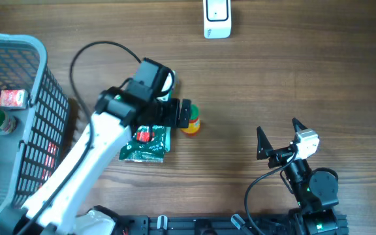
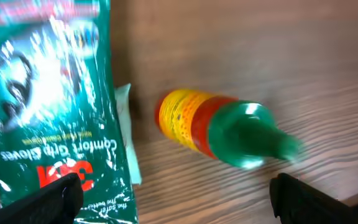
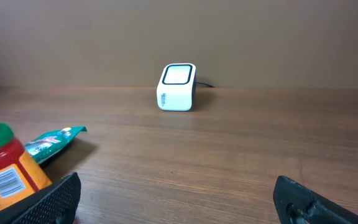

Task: Scan the item barcode
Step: 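Lay the green Knorr pouch on the table with left gripper, then reach left gripper into basket and grasp the green-lidded jar, then carry the jar with left gripper and set it right of bottle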

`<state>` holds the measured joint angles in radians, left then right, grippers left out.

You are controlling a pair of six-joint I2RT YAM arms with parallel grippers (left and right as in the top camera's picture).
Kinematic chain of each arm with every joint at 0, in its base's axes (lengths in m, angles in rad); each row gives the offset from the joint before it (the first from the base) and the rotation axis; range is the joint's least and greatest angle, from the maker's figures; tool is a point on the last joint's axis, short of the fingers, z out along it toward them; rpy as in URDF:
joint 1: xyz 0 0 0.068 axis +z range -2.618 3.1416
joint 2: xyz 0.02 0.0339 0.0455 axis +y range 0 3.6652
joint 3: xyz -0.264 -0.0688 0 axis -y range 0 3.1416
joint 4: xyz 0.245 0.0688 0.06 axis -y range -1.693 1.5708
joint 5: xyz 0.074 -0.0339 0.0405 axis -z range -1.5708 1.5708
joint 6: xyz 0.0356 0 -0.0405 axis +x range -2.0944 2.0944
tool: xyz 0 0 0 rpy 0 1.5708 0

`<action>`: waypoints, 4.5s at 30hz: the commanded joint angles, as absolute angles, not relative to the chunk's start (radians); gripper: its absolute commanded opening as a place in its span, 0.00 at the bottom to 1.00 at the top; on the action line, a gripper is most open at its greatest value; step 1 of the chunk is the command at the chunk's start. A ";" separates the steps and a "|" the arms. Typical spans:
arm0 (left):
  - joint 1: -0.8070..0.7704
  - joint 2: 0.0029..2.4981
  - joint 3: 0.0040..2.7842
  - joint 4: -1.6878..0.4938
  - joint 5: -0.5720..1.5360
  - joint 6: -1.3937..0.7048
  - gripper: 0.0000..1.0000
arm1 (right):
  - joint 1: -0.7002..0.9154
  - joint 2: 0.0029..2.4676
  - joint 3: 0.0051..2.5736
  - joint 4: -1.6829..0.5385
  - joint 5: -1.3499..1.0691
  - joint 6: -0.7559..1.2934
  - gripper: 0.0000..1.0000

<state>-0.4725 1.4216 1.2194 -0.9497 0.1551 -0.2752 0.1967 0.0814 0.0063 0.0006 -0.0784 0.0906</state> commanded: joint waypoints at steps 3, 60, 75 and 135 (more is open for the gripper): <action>-0.476 1.189 1.257 -0.871 0.052 -0.266 1.00 | 0.200 0.081 0.005 0.004 -0.086 0.107 1.00; 0.742 2.084 1.747 -1.048 -0.263 -1.288 0.92 | 0.200 0.081 0.005 0.004 -0.086 0.107 1.00; 0.675 1.792 1.750 -1.171 -0.259 -1.257 0.56 | 0.200 0.081 0.005 0.004 -0.086 0.107 1.00; -0.916 2.117 1.750 -0.813 -0.172 -1.051 0.72 | 0.200 0.081 0.005 0.004 -0.086 0.107 1.00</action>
